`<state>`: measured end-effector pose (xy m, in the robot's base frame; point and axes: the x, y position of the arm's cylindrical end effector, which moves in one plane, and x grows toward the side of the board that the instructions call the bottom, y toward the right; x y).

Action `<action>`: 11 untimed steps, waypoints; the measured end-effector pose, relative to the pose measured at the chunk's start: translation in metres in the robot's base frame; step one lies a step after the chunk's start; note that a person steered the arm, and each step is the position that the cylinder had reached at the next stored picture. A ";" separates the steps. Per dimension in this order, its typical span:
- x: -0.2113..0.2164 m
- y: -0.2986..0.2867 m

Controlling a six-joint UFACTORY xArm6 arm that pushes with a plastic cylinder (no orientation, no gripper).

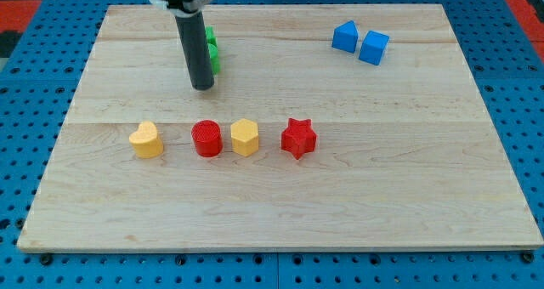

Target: Slightly move the red star to the top

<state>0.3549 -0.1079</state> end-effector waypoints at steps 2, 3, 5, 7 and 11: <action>0.049 0.081; 0.087 0.118; 0.107 0.123; 0.108 0.213; 0.104 0.122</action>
